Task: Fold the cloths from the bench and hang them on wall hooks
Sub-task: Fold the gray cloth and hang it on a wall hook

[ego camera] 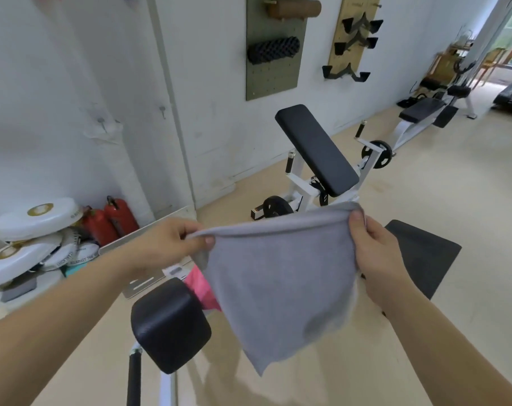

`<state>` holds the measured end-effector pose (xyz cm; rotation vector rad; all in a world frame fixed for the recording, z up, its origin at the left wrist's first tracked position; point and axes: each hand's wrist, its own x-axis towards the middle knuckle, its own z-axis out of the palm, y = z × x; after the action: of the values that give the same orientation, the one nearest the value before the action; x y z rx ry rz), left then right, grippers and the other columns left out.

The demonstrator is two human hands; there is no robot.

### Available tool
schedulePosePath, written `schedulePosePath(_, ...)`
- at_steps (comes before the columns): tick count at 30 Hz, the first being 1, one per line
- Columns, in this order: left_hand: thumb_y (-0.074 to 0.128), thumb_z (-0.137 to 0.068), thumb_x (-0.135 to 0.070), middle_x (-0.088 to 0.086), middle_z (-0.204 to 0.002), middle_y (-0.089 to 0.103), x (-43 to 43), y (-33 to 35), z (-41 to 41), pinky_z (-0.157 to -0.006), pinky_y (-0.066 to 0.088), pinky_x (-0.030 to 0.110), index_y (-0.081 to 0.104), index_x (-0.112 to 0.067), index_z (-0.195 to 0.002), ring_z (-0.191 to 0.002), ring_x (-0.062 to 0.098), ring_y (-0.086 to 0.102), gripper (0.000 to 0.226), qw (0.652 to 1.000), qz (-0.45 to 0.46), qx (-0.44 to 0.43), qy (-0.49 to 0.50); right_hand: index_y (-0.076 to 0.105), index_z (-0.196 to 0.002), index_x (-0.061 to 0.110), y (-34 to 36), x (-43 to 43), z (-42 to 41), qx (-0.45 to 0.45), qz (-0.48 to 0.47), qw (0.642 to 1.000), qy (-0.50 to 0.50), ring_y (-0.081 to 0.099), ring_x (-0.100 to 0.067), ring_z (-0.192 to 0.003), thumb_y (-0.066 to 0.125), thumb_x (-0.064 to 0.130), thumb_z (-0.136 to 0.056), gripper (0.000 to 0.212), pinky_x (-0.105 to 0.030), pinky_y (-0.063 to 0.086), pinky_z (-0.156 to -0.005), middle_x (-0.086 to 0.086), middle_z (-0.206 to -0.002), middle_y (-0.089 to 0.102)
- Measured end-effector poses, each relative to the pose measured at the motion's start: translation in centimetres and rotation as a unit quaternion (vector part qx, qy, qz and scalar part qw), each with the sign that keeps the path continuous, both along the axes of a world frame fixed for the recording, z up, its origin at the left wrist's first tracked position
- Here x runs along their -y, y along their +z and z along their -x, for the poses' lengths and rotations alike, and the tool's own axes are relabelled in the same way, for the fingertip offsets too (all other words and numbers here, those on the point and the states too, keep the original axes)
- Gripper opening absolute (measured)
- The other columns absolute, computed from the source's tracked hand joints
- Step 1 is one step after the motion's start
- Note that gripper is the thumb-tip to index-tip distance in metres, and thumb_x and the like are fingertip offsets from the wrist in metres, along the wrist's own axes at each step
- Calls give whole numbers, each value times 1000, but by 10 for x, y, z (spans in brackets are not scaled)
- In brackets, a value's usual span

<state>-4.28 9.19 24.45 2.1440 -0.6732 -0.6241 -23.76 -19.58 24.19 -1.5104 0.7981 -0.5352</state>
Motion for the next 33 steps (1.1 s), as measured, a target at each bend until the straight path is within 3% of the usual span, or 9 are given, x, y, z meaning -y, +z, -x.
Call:
schedulePosePath(3, 69, -96, -30, -12, -62, 58, 3, 30, -27, -56, 42, 21, 80, -24, -89, -57, 8, 46, 13, 991, 75, 38, 102, 69, -98, 11, 25, 1, -34, 29, 23, 999, 32, 55, -15, -84, 52, 54, -101, 47, -35, 43, -78, -8, -87, 61)
schedulePosePath(6, 74, -92, -25, 4, -77, 68, 5, 53, -61, -52, 47, 19, 81, -16, -93, -61, 12, 52, 12, 961, 175, 56, 207, 69, -104, 8, 43, 0, -83, 62, 38, 996, 50, 59, -18, -91, 53, 57, -98, 52, -39, 47, -83, -23, -104, 66)
schedulePosePath(10, 75, -91, -22, 10, -84, 70, 0, 73, -117, -47, 51, 21, 79, -9, -98, -65, 12, 59, 16, 923, 254, 70, 281, 62, -104, 4, 65, -4, -167, 74, 41, 994, 76, 55, -19, -89, 57, 66, -89, 64, -42, 47, -87, -23, -98, 62)
schedulePosePath(12, 73, -94, -21, 11, -89, 70, -5, 85, -144, -52, 58, 24, 77, -5, -104, -72, 16, 63, 20, 909, 282, 74, 298, 61, -106, 6, 79, -7, -208, 82, 38, 992, 91, 55, -20, -89, 58, 69, -85, 66, -42, 47, -87, -14, -96, 64)
schedulePosePath(16, 71, -96, -20, 9, -83, 69, -27, 99, -186, -69, 65, 36, 75, -3, -104, -69, 17, 66, 19, 895, 317, 75, 305, 69, -92, 19, 107, -19, -263, 106, 42, 984, 136, 67, -33, -111, 57, 62, -92, 45, -52, 51, -106, -18, -128, 66)
schedulePosePath(20, 72, -95, -19, 15, -93, 74, -39, 96, -195, -72, 66, 39, 77, -5, -105, -75, 18, 71, 18, 903, 298, 78, 300, 70, -95, 11, 102, -21, -275, 122, 30, 977, 173, 64, -22, -102, 55, 50, -101, 42, -54, 46, -109, -18, -108, 69)
schedulePosePath(24, 76, -91, -21, 9, -88, 78, -45, 74, -180, -77, 66, 40, 79, -15, -92, -78, 22, 76, 6, 919, 249, 50, 302, 69, -109, 9, 65, -11, -263, 79, 71, 972, 211, 67, -11, -92, 51, 34, -106, 30, -43, 53, -94, 1, -95, 73)
schedulePosePath(27, 77, -91, -17, 14, -91, 79, -53, 43, -156, -83, 65, 42, 77, -11, -95, -85, 31, 78, 8, 929, 206, 6, 306, 62, -112, 2, 27, 0, -247, 12, 78, 966, 248, 63, -17, -90, 52, 29, -106, 29, -53, 53, -97, -11, -96, 69)
schedulePosePath(33, 60, -101, -11, 12, -102, 80, -83, -37, -81, -90, 62, 47, 79, -14, -105, -97, 32, 75, 20, 950, 144, -80, 265, 54, -98, -9, -51, -2, -191, -109, 67, 930, 345, 42, -27, -81, 56, 28, -101, 37, -47, 39, -78, -14, -83, 44)
